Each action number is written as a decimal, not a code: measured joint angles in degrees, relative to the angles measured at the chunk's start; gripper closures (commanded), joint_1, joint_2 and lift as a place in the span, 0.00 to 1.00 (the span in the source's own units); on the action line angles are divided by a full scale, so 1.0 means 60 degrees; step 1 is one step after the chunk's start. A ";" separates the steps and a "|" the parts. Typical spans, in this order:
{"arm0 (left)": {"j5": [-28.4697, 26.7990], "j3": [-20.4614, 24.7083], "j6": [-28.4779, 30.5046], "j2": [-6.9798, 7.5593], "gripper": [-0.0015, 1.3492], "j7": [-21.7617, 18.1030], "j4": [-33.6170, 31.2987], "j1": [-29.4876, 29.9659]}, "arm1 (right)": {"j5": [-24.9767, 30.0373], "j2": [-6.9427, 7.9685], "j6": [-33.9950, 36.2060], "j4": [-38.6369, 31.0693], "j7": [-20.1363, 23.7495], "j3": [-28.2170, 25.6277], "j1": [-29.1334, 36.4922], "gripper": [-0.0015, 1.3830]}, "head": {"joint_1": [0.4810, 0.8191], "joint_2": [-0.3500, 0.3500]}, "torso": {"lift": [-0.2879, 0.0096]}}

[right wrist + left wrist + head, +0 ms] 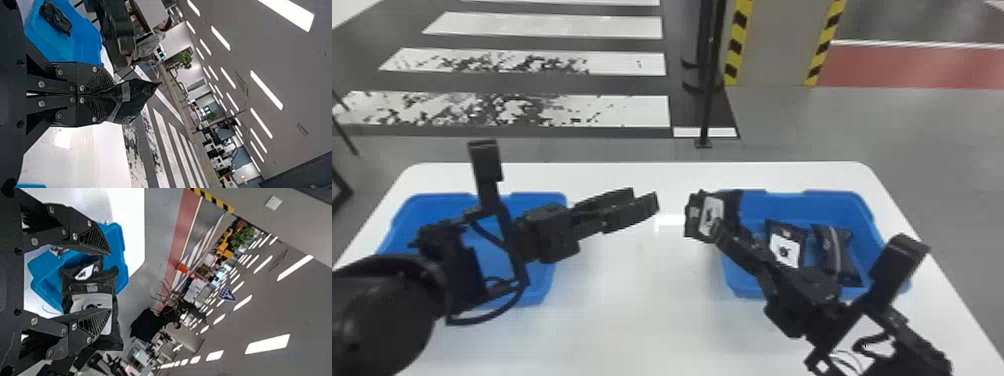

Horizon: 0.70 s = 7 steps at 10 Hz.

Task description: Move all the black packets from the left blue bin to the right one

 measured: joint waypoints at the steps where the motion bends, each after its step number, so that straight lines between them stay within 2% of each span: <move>1: -0.0228 0.0568 -0.0148 -0.0031 0.15 0.0000 -0.0639 0.0573 | 0.0112 -0.0007 0.0074 0.0134 -0.0004 -0.0375 -0.0145 0.93 | 0.63 0.46 | 0.50; 3: -0.0582 0.1610 -0.0328 -0.0140 0.15 0.0000 -0.1729 0.1562 | 0.0290 -0.0138 0.0184 0.0936 0.0007 -0.1047 -0.0788 0.93 | 0.63 0.47 | 0.50; 5: -0.0577 0.2223 -0.0374 -0.0242 0.15 0.0000 -0.2207 0.2209 | 0.0493 -0.0201 0.0184 0.1963 -0.0026 -0.1684 -0.1450 0.93 | 0.63 0.44 | 0.50; 6: -0.0536 0.2472 -0.0314 -0.0311 0.15 0.0000 -0.2369 0.2494 | 0.0662 -0.0211 0.0187 0.2404 -0.0041 -0.1943 -0.1709 0.85 | 0.63 0.41 | 0.50; 7: -0.0539 0.2668 -0.0252 -0.0352 0.15 0.0000 -0.2555 0.2760 | 0.0670 -0.0246 0.0294 0.2827 -0.0037 -0.2045 -0.1941 0.65 | 0.63 0.41 | 0.50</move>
